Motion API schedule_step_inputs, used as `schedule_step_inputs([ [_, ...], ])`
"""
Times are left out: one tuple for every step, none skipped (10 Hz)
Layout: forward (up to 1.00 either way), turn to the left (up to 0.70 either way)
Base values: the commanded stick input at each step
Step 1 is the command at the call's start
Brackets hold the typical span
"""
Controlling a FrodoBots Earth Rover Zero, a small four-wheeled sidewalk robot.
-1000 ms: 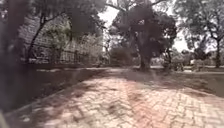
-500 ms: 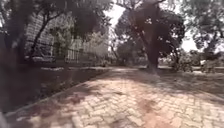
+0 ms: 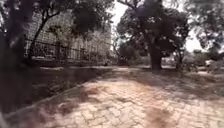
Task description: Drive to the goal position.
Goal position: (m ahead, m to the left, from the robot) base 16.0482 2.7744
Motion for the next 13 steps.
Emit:
schedule_step_inputs([
  [0.70, -0.33],
  [0.70, -0.34],
  [0.70, -0.35],
  [0.70, -0.20],
  [0.70, -0.04],
  [0.70, 0.00],
  [0.70, 0.00],
  [0.70, 0.00],
  [0.70, 0.00],
  [0.70, 0.00],
  [0.70, 0.00],
  [0.70, 0.00],
  [0.70, 0.00],
])
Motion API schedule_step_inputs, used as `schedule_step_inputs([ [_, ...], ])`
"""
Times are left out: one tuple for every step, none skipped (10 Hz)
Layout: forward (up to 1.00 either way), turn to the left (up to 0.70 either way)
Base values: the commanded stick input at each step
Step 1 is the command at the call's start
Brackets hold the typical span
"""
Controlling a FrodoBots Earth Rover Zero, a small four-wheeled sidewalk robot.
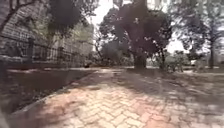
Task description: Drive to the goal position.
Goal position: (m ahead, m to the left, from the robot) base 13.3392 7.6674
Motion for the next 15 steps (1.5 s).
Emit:
schedule_step_inputs([
  [0.70, 0.00],
  [0.70, 0.00],
  [0.70, 0.00],
  [0.70, 0.00],
  [0.70, 0.00],
  [0.70, 0.00],
  [0.70, 0.00],
  [0.70, 0.00],
  [0.70, 0.00],
  [0.70, 0.00],
  [0.70, 0.00],
  [0.70, 0.00],
  [0.70, 0.00],
  [0.70, 0.00],
  [0.70, 0.00],
])
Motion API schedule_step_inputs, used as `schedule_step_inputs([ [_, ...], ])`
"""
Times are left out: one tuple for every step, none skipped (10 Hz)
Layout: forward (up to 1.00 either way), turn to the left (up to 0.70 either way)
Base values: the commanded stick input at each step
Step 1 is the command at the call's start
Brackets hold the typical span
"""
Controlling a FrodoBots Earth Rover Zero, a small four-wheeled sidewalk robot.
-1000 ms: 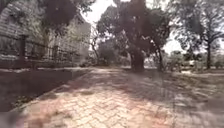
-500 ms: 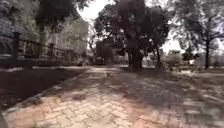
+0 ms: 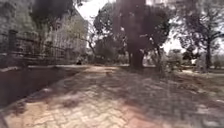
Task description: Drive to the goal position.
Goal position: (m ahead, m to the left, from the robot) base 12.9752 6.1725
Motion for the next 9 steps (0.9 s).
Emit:
schedule_step_inputs([
  [0.70, 0.00],
  [0.70, 0.00],
  [0.70, 0.00],
  [0.70, 0.00],
  [0.70, 0.00],
  [0.70, 0.00],
  [0.70, 0.00],
  [0.70, 0.00],
  [0.70, 0.00],
])
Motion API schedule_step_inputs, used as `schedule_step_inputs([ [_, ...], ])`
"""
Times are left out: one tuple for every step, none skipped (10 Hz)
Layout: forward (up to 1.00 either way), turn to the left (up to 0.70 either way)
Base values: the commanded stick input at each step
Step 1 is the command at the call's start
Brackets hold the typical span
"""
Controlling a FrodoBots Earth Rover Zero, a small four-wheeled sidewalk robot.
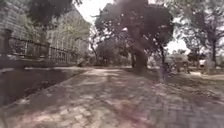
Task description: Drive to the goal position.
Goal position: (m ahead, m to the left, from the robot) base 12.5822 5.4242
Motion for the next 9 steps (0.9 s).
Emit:
schedule_step_inputs([
  [0.70, 0.00],
  [0.70, 0.00],
  [0.70, 0.00],
  [0.70, 0.00],
  [0.70, 0.00],
  [0.70, 0.00],
  [0.70, 0.00],
  [0.70, 0.00],
  [0.70, 0.00],
])
